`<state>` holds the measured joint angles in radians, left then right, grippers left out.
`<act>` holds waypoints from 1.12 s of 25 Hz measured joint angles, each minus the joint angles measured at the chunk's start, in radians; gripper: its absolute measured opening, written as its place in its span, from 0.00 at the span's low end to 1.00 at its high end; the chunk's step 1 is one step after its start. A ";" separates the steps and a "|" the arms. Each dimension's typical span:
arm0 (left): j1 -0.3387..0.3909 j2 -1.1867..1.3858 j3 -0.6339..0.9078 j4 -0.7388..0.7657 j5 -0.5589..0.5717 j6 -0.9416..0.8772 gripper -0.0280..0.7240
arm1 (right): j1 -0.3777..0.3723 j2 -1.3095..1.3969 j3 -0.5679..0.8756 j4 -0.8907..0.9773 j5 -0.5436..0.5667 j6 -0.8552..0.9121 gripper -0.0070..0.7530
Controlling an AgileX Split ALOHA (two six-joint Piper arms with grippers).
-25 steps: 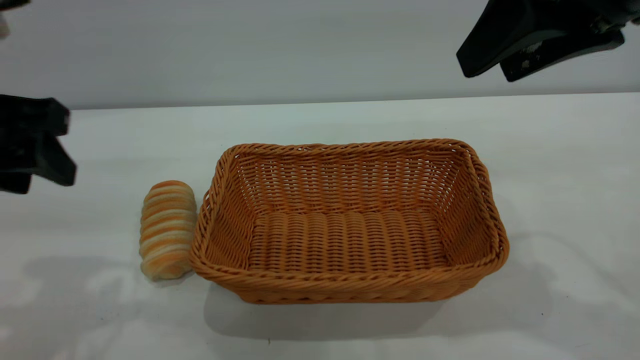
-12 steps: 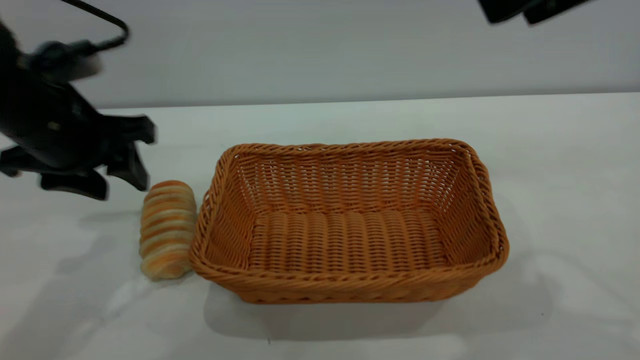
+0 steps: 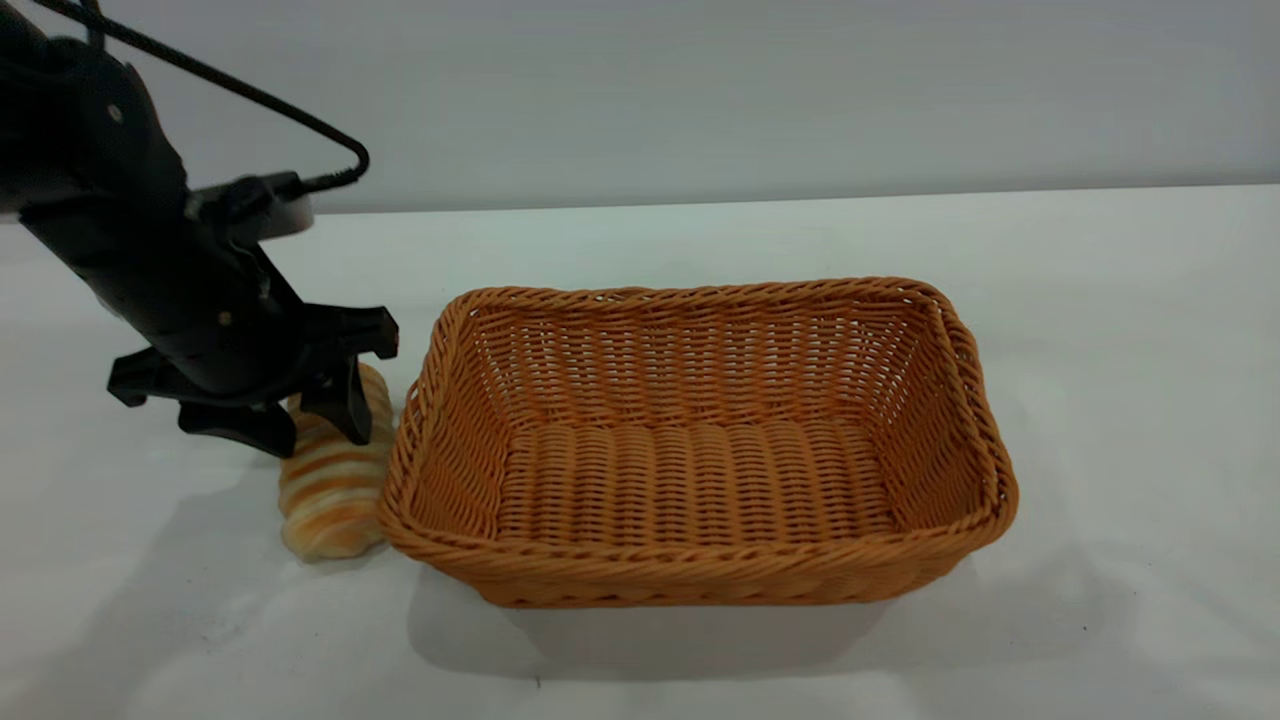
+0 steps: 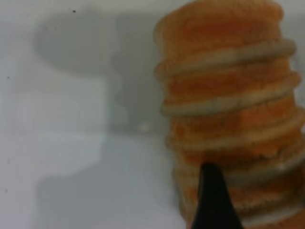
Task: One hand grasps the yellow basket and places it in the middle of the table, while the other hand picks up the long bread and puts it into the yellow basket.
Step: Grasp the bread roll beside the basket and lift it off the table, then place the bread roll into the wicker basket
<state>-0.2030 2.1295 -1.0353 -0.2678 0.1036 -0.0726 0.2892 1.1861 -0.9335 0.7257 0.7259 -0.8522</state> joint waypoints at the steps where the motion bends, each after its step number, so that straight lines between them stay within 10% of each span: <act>1: 0.000 0.006 0.000 0.000 -0.013 -0.001 0.72 | 0.000 0.000 0.000 0.000 0.002 -0.002 0.67; 7: 0.000 0.050 -0.002 -0.001 -0.077 -0.012 0.62 | 0.000 0.000 0.001 -0.001 0.006 -0.020 0.67; 14: -0.001 0.061 -0.005 -0.001 -0.090 -0.008 0.13 | 0.000 0.000 0.002 -0.001 0.007 -0.024 0.67; 28: -0.027 -0.231 -0.005 0.003 -0.013 0.029 0.12 | 0.000 0.000 0.003 0.000 0.018 -0.024 0.67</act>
<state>-0.2299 1.8984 -1.0406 -0.2643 0.0907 -0.0432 0.2892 1.1861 -0.9305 0.7259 0.7442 -0.8766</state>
